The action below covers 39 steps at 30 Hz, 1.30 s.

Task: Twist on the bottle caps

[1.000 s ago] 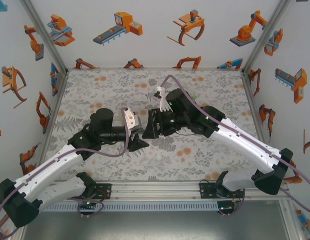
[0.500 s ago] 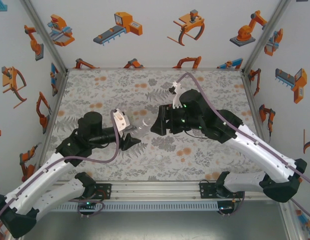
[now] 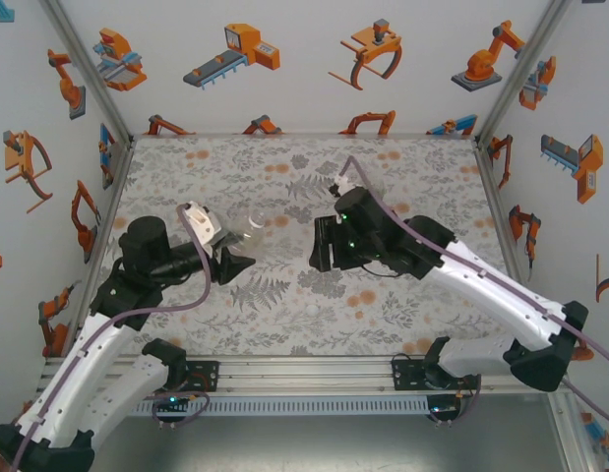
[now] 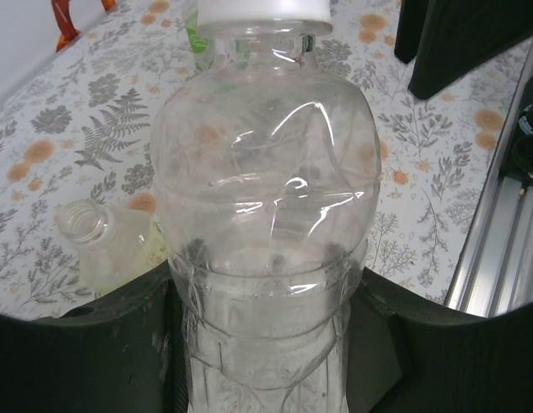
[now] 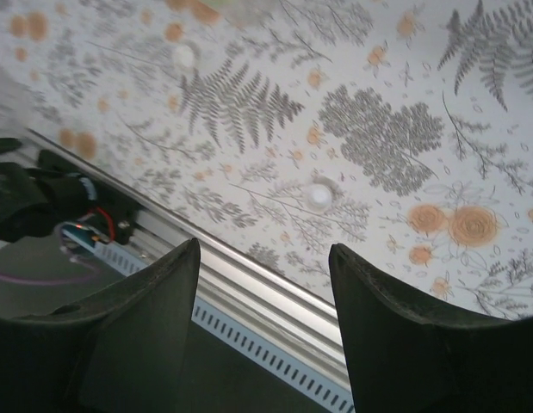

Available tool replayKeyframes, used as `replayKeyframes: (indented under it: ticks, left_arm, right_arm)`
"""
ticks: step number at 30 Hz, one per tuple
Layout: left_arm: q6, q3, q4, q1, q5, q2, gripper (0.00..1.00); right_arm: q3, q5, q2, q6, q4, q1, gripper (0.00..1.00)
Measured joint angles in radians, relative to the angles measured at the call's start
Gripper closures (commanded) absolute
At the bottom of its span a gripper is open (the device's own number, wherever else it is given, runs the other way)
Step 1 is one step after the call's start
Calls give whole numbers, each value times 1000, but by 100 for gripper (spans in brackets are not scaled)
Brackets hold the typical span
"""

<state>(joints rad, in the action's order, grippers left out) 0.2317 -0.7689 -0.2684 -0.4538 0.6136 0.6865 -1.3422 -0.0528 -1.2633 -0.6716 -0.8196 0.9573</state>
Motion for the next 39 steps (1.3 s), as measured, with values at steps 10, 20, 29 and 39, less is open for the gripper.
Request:
replayKeyframes:
  ticks: [10,20,29,39]
  left_arm:
    - [-21,109,51,19,-74,-68,100]
    - [-21,143,71,23,-230,-201,100]
    - [-20,148,73,23,-273,-183,98]
    - [-20,148,73,23,-253,-152,97]
  right_arm:
    - [98,-47,-166,-37,5,85,44]
    - [161,-71,-306,-80,103,138,45]
    - [228,-76,-388,-130,196,148,50]
    - [229,-77,-428,-144,233,151,51]
